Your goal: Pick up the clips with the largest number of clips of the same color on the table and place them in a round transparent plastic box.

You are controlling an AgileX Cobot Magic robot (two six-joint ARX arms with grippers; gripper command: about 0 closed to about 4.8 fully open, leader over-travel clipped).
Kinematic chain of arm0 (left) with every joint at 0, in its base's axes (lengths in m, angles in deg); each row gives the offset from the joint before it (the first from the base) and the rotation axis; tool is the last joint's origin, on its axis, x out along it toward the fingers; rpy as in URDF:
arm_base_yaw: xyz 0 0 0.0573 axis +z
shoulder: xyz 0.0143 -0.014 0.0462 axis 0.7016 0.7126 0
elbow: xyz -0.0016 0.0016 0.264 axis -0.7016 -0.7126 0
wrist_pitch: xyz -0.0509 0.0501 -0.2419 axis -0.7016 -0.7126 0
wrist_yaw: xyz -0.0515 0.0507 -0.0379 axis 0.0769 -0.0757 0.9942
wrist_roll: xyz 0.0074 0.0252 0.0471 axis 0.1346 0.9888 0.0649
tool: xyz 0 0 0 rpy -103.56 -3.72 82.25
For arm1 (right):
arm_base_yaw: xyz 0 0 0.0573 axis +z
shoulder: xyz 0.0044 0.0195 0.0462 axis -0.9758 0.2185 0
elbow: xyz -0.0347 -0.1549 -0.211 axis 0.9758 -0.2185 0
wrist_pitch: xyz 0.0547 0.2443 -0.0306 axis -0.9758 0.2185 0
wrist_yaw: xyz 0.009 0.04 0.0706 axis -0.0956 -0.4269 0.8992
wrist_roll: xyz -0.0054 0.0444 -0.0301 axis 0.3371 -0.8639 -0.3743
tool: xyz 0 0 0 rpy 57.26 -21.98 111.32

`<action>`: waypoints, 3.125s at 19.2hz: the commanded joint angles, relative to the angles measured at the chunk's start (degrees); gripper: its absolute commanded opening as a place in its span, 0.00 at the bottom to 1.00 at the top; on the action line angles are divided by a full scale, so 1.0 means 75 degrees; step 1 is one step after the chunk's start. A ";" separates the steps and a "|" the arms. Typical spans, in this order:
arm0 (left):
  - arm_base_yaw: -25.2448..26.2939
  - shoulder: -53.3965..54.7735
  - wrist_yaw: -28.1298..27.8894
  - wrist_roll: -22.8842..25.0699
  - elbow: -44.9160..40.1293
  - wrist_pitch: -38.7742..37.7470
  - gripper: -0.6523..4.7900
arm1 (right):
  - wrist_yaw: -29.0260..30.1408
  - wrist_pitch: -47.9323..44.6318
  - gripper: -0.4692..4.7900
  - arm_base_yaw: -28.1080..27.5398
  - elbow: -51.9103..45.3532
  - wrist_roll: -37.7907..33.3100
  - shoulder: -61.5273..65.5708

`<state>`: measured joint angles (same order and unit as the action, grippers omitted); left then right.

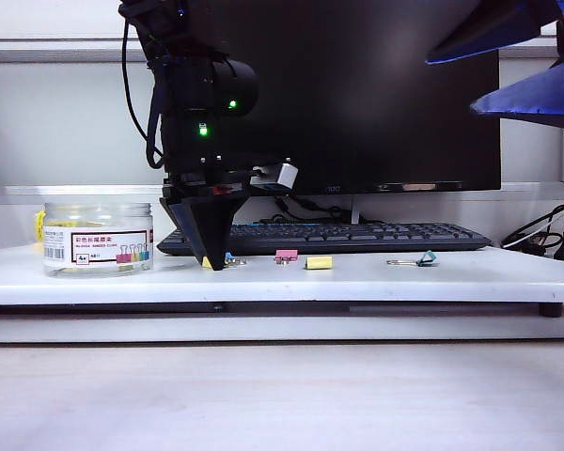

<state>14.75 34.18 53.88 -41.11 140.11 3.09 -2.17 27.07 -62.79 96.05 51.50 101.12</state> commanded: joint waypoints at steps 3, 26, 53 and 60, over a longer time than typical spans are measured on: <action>0.0000 0.0070 -0.0140 -0.0140 -0.0050 0.0140 0.50 | 0.0163 -0.0023 0.80 0.0003 0.0026 0.0058 -0.0023; 0.0000 0.0058 -0.0122 -0.0659 0.0271 -0.0189 0.27 | 0.0297 0.0012 0.80 0.0003 0.0020 0.0117 -0.0023; -0.0058 -0.1580 -0.0650 -0.1408 0.1253 -0.2579 0.28 | 0.0612 0.0009 0.80 0.0003 0.0020 0.0114 -0.0023; 0.0752 -0.1705 -0.0580 -0.2139 0.0930 -0.2605 0.28 | 0.0731 0.0006 0.80 0.0003 0.0020 0.0114 -0.0023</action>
<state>19.93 21.81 48.81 -56.66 147.83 -16.10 3.08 27.77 -62.79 96.03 52.19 101.10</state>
